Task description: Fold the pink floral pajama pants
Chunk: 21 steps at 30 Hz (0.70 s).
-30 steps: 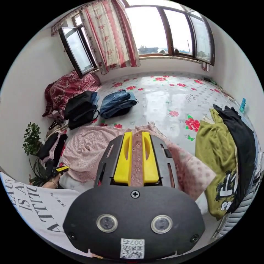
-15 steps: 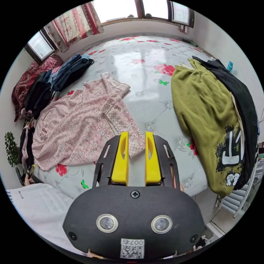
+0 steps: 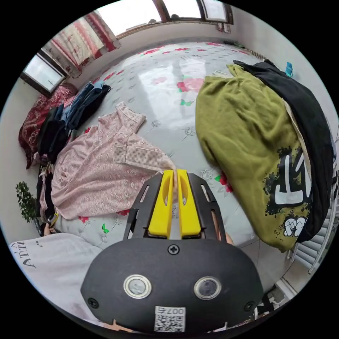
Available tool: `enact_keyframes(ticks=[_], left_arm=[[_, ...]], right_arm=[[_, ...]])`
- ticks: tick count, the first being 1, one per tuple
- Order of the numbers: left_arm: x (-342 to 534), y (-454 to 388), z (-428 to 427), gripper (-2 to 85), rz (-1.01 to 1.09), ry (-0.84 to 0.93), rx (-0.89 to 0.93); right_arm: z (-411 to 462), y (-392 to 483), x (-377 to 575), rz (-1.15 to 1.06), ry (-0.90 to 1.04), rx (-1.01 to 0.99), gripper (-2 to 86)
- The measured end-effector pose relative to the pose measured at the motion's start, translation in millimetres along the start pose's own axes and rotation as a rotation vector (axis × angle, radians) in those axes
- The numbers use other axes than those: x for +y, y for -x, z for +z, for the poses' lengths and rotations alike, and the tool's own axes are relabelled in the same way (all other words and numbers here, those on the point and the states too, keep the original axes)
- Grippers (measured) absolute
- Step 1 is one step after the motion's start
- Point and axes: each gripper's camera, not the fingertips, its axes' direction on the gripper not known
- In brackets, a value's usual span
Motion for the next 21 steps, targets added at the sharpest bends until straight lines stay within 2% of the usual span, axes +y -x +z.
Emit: enact_keyframes(ticks=[4, 8, 10, 13, 15, 17, 18, 21], left_arm=[[4, 20, 2, 5.6, -0.031, -0.015, 0.078], [-2, 22, 8, 8.6, -0.011, 0.0, 0.184], [-5, 17, 12, 8.9, 0.014, 0.021, 0.169], [-10, 15, 13, 5.5, 0.027, 0.04, 0.071], [-14, 14, 12, 0.4, 0.072, 0.06, 0.1], [-15, 15, 7, -0.4, 0.085, 0.047, 0.128], [-15, 16, 3, -0.6, 0.094, 0.039, 0.136], [-15, 20, -5, -0.9, 0.099, 0.033, 0.162]], right_arm=[[-11, -38, 7, 0.12, 0.031, 0.078, 2.3], [-6, -13, 7, 0.066, 0.04, 0.122, 3.7], [1, 9, 7, -0.002, 0.053, 0.158, 4.5], [12, 35, 7, -0.105, 0.082, 0.137, 5.7], [24, 49, 8, -0.169, 0.127, 0.145, 6.0], [44, 62, 10, -0.231, 0.207, 0.18, 5.8], [65, 64, 11, -0.234, 0.3, 0.204, 5.1], [69, 60, 10, -0.154, 0.267, 0.177, 2.2]])
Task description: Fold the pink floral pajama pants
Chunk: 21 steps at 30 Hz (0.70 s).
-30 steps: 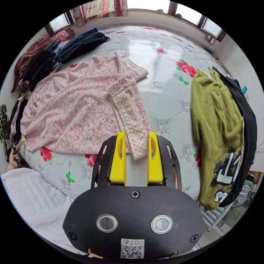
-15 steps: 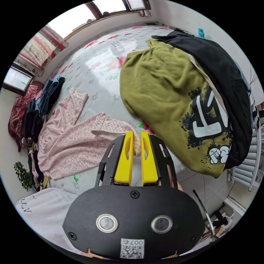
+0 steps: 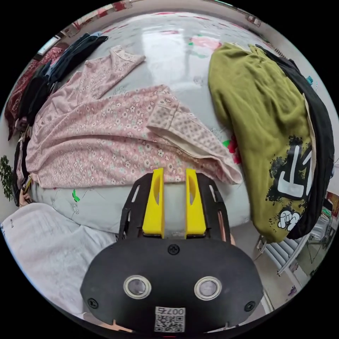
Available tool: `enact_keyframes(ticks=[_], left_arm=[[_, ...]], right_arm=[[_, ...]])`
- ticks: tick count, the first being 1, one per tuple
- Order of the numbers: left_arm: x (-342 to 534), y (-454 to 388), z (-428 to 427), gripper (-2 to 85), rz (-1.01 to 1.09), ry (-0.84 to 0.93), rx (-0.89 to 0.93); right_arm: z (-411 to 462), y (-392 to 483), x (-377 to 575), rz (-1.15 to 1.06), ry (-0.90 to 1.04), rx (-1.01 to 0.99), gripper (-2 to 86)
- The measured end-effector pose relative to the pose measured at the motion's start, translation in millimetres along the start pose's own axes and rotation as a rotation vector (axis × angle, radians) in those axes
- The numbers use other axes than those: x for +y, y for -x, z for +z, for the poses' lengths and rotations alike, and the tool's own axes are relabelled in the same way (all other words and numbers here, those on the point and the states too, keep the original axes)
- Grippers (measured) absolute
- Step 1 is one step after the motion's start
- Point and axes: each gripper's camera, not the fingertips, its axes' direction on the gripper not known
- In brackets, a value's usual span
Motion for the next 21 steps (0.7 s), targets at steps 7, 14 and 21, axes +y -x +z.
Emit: enact_keyframes(ticks=[7, 14, 21], left_arm=[[21, 4, -39, -1.0, 0.05, -0.069, 0.019], [70, 21, -76, -1.0, -0.002, -0.155, 0.054], [72, 3, -111, -1.0, 0.012, -0.264, 0.125]], right_arm=[[-37, -14, 13, 0.013, -0.159, -0.036, 0.9], [13, -12, 31, 0.073, -0.126, -0.015, 1.7], [-29, -6, 17, -0.089, -0.142, -0.008, -0.1]])
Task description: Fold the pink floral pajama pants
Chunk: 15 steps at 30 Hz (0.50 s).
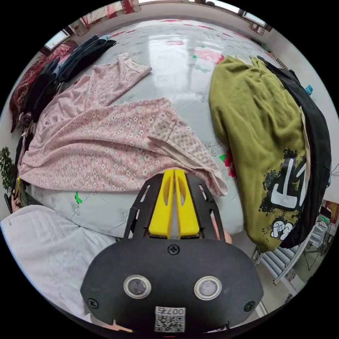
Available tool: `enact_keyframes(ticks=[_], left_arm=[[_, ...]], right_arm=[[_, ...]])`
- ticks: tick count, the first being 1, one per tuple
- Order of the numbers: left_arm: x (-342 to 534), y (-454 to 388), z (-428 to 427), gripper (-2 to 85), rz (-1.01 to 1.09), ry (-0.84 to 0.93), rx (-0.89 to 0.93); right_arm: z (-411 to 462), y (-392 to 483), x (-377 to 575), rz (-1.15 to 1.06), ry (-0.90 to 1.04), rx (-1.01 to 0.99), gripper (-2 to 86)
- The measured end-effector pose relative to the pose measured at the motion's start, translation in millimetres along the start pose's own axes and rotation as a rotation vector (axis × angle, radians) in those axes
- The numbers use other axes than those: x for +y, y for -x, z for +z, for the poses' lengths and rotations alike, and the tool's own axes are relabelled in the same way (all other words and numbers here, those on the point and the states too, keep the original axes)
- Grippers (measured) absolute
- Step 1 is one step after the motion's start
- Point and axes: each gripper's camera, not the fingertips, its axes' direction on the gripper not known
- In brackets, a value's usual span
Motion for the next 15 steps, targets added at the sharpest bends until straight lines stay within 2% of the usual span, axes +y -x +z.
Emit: enact_keyframes(ticks=[4, 8, 11, 13, 15], left_arm=[[-14, -35, -33, -1.0, 0.12, -0.066, 0.007], [-2, -56, -55, -1.0, 0.227, -0.049, -0.092], [29, -41, -23, -1.0, 0.248, 0.154, -0.252], [54, -24, 0, -1.0, 0.191, 0.265, -0.275], [78, -7, 16, -1.0, 0.093, 0.308, -0.256]], right_arm=[[-115, -29, 9, -0.043, -0.326, -0.16, -0.2], [-174, -41, 36, -0.067, -0.478, -0.16, -0.3], [-139, -47, 45, -0.098, -0.303, -0.165, -0.3], [-71, -46, 49, -0.089, -0.053, -0.143, -0.2], [-33, -40, 54, -0.087, 0.059, -0.069, -0.2]])
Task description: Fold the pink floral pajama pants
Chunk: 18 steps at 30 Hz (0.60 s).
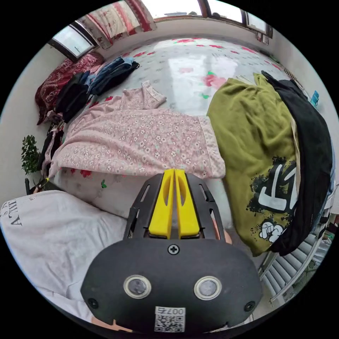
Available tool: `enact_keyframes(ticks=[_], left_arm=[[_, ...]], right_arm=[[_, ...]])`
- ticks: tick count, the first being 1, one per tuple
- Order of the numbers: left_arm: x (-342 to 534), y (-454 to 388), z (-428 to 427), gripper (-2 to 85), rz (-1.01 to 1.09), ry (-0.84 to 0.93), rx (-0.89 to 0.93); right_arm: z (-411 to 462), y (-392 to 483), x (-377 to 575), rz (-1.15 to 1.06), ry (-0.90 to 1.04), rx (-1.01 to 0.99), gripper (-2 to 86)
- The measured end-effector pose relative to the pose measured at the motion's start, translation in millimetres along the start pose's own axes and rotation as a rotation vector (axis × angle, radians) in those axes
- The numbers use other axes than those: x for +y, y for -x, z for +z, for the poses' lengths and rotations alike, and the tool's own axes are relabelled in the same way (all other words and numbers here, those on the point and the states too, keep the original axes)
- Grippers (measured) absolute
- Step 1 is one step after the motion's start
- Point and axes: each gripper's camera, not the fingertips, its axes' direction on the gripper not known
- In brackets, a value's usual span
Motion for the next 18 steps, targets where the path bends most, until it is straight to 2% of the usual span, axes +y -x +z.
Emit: enact_keyframes(ticks=[2, 4, 8, 11, 14, 18], left_arm=[[4, 2, 1, -1.0, -0.04, -0.009, 0.028], [2, -5, -13, -1.0, -0.014, -0.05, 0.024], [-3, -31, -36, -1.0, 0.127, -0.046, -0.135], [7, -27, -13, -1.0, 0.134, 0.045, -0.207], [29, -10, 17, -1.0, 0.043, 0.125, -0.17], [51, -4, 5, -1.0, -0.02, 0.057, -0.193]], right_arm=[[12, 6, 1, -0.021, 0.017, 0.041, -0.2], [-14, 10, -2, -0.047, -0.081, 0.009, -0.2], [-44, 12, 1, -0.121, -0.104, -0.031, -0.2], [-4, 8, 14, -0.147, 0.078, 0.015, -0.2], [38, -9, 34, -0.092, 0.199, -0.009, -0.2], [2, -37, 42, 0.022, -0.008, -0.111, 0.1]])
